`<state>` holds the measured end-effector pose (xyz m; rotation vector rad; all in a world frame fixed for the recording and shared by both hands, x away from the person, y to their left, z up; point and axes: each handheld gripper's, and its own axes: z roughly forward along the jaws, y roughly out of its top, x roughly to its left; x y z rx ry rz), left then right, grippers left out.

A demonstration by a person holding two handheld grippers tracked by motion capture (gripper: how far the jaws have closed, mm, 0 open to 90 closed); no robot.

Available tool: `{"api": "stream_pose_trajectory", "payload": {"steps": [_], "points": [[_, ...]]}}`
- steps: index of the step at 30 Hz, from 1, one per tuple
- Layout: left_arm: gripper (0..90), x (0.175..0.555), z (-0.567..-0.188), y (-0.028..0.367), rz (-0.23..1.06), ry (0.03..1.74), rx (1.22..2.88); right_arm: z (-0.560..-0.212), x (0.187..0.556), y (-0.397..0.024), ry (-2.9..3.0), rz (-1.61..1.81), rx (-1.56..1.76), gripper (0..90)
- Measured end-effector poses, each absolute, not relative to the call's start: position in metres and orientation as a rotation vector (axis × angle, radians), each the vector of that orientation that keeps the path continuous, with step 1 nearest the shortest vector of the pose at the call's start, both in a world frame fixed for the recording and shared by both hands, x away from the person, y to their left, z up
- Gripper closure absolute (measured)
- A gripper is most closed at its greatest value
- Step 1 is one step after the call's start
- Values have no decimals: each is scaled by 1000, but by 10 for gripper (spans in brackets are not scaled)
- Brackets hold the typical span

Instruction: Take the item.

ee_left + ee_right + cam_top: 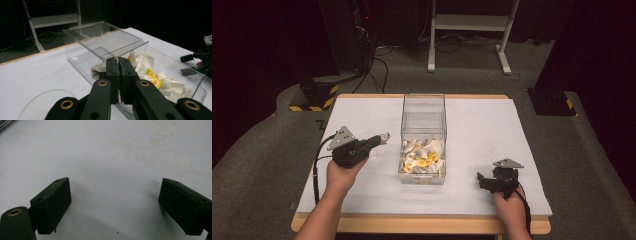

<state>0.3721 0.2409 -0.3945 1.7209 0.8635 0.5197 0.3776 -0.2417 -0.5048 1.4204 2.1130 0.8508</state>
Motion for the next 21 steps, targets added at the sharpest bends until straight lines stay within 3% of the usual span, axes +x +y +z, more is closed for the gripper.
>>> {"api": "stream_pose_trajectory", "payload": {"steps": [21], "points": [[872, 379, -402, 277, 563, 961, 1686, -505, 378, -242, 2113, 851, 1420, 109]]}}
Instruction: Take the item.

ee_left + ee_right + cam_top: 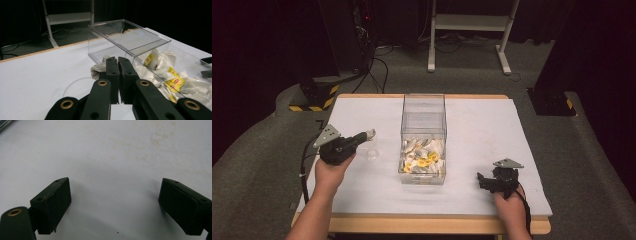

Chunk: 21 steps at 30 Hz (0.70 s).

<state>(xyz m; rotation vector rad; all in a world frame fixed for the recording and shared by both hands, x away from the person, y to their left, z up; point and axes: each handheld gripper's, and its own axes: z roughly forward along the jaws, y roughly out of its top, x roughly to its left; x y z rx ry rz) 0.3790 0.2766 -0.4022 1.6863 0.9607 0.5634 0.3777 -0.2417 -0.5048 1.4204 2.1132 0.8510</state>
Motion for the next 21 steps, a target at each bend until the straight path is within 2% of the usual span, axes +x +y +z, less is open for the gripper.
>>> {"api": "stream_pose_trajectory", "payload": {"steps": [21], "points": [[869, 391, -421, 283, 549, 1043, 1689, -505, 378, -242, 2113, 851, 1421, 109]]}}
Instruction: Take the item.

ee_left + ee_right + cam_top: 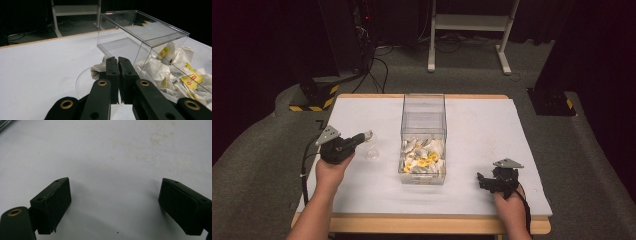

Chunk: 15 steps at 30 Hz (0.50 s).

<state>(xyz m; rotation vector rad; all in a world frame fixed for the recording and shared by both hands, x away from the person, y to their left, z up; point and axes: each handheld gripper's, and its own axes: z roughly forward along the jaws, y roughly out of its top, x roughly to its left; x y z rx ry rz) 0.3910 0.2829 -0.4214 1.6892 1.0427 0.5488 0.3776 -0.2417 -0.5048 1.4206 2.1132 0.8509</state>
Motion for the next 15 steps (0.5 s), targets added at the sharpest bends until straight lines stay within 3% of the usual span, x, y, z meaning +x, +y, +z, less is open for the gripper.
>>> {"api": "stream_pose_trajectory", "payload": {"steps": [2, 4, 5, 6, 7, 15], "points": [[861, 391, -422, 282, 556, 1043, 1695, -505, 378, -242, 2113, 851, 1420, 109], [648, 391, -422, 280, 561, 1033, 1703, -505, 378, -242, 2113, 851, 1420, 109], [577, 391, -423, 279, 570, 1035, 1709, -505, 378, -242, 2113, 851, 1421, 109], [577, 390, -423, 278, 585, 1042, 1716, -505, 378, -242, 2113, 851, 1421, 109], [487, 390, -423, 277, 591, 1054, 1717, -505, 378, -242, 2113, 851, 1420, 109], [318, 387, -421, 280, 597, 1058, 1707, -505, 378, -242, 2113, 850, 1420, 109]]}}
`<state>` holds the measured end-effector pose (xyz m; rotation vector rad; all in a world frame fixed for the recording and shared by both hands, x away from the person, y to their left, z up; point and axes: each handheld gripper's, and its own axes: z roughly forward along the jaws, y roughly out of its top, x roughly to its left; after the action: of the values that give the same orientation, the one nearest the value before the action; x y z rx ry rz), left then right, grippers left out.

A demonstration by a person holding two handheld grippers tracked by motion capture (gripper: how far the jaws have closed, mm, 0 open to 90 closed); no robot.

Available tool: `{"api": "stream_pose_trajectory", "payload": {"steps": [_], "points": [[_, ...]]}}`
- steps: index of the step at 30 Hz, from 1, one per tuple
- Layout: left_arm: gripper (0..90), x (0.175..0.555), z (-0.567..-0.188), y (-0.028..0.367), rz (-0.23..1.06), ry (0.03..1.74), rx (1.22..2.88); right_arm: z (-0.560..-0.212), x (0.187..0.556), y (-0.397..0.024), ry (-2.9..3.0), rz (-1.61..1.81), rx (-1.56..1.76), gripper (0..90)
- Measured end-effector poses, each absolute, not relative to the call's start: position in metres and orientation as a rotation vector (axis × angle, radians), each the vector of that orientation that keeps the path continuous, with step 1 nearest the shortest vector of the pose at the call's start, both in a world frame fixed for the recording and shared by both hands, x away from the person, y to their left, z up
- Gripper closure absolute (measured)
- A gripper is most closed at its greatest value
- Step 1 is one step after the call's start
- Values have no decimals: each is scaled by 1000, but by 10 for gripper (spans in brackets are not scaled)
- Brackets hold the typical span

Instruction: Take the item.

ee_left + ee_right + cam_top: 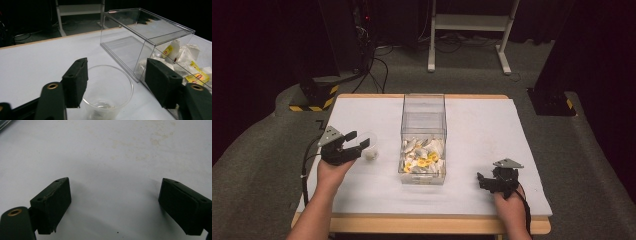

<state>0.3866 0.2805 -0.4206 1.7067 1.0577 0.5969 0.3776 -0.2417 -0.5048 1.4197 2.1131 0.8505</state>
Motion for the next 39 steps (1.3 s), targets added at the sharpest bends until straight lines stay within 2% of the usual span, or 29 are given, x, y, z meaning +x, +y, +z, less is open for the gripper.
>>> {"api": "stream_pose_trajectory", "payload": {"steps": [3, 8, 28, 37, 39], "points": [[245, 385, -424, 283, 593, 1066, 1706, -505, 378, -242, 2113, 851, 1420, 109], [214, 381, -435, 289, 579, 1091, 1720, -505, 378, -242, 2114, 849, 1420, 109], [210, 361, -480, 304, 516, 1171, 1829, -505, 378, -242, 2114, 849, 1421, 110], [198, 356, -506, 298, 472, 1261, 1989, -505, 378, -242, 2113, 850, 1420, 109], [180, 354, -507, 295, 504, 1254, 2013, -505, 377, -242, 2114, 848, 1420, 110]]}}
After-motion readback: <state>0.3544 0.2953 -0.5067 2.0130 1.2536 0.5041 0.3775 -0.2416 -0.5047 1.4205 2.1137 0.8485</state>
